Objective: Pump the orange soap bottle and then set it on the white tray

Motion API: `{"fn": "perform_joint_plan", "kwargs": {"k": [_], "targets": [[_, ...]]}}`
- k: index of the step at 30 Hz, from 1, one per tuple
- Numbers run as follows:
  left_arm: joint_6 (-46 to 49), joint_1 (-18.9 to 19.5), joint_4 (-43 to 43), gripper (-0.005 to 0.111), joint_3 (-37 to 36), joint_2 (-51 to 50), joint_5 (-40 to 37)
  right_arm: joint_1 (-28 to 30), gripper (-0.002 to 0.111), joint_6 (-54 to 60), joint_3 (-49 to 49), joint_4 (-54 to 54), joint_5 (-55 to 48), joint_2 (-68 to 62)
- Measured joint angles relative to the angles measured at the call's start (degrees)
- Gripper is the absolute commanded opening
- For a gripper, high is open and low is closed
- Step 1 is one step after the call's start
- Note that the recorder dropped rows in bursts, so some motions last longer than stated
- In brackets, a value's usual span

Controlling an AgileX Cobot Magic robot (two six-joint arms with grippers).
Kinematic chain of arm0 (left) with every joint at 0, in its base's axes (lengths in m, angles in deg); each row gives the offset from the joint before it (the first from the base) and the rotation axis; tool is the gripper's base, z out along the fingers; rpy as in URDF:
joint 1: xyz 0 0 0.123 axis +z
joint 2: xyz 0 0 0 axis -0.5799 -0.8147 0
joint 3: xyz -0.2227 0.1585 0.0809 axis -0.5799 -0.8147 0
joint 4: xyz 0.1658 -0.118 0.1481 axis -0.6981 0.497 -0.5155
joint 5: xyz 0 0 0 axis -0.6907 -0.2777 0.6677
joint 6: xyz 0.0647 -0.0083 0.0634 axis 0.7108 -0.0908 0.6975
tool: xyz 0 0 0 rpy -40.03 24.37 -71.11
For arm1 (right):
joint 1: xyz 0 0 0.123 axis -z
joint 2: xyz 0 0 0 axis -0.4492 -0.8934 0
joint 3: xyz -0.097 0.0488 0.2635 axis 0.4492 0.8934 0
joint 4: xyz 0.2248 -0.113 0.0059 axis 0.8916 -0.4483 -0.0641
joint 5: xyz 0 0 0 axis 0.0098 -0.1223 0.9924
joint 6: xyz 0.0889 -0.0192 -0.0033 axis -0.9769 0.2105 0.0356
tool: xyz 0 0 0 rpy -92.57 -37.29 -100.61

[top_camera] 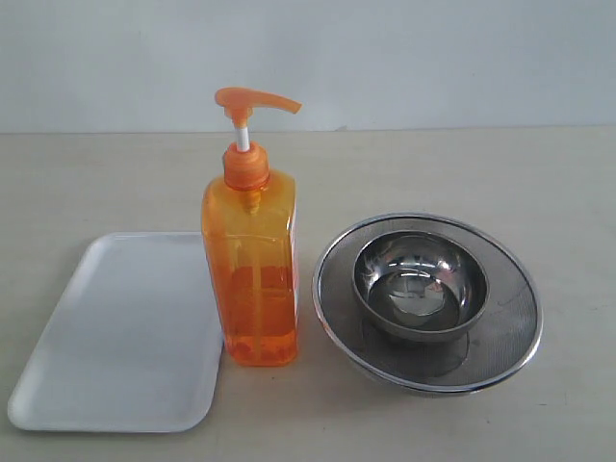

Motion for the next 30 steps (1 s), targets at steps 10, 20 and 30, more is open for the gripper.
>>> {"fn": "perform_joint_plan", "kwargs": {"k": [10, 20, 30], "targets": [[0.00, 0.00, 2.14, 0.005, 0.00, 0.00, 1.07, 0.00, 0.000, 0.00, 0.00, 0.00, 0.00, 0.00], [16.56, 0.00, 25.04, 0.005, 0.03, -8.84, -6.54, 0.00, 0.000, 0.00, 0.00, 0.00, 0.00, 0.00], [75.18, 0.00, 68.55, 0.005, 0.03, -17.47, -31.97, 0.00, 0.000, 0.00, 0.00, 0.00, 0.00, 0.00]]}}
